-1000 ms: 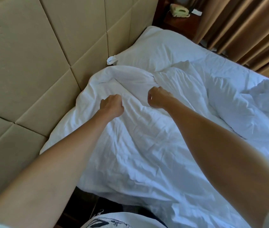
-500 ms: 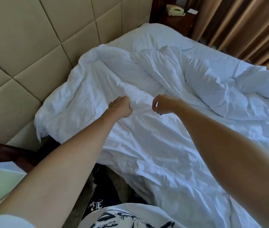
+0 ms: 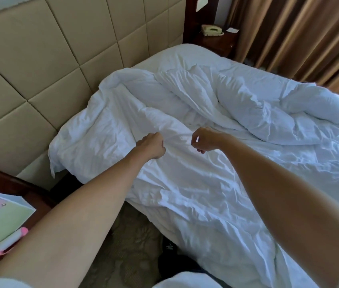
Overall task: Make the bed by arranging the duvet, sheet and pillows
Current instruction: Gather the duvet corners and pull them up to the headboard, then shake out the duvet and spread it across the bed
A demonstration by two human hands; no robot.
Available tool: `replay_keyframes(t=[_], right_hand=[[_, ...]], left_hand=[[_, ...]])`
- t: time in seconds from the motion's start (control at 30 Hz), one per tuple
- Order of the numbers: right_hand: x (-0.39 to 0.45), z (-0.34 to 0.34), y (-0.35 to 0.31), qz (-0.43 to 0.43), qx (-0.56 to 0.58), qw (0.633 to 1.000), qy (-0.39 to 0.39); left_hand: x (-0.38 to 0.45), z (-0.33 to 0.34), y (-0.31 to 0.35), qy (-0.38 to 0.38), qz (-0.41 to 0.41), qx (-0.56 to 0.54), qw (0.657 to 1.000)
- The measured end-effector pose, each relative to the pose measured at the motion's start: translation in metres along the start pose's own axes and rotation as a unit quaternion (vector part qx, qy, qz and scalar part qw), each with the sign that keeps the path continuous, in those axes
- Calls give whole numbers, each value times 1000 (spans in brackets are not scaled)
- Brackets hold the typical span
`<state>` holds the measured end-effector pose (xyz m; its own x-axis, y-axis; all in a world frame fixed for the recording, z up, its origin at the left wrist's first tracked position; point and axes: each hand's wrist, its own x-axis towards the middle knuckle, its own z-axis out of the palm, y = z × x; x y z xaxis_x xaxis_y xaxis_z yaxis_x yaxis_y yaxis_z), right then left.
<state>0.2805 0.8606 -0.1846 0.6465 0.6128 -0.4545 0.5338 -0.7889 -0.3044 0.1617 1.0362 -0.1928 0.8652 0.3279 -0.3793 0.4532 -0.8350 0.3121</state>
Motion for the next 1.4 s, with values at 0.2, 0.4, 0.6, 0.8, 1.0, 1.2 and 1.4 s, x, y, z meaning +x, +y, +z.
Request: replay_keyframes(t=[0.2,0.4,0.6,0.8,1.0,1.2,1.4], right_hand=[[-14,-6,29,22,-32,998,48],[51,-34,66,37,-64,994,85],[168,-69,100,52,-38,993,100],[290,-83,117,44,-53,992,104],[411,-73,119,94,-96,989,57],[480,-52,134,151,-18,978,144],[458,-154,166,144,29,931,335]], left_hand=[[-2,10,23,11,15,-1,1000],[67,-10,40,21,22,17,999],[186,-40,51,33,26,63,997],[317,-58,48,62,45,79,994],[446,-50,35,31,90,118,988],[522,-37,16,12,142,193,971],[561,-75,37,148,118,130,973]])
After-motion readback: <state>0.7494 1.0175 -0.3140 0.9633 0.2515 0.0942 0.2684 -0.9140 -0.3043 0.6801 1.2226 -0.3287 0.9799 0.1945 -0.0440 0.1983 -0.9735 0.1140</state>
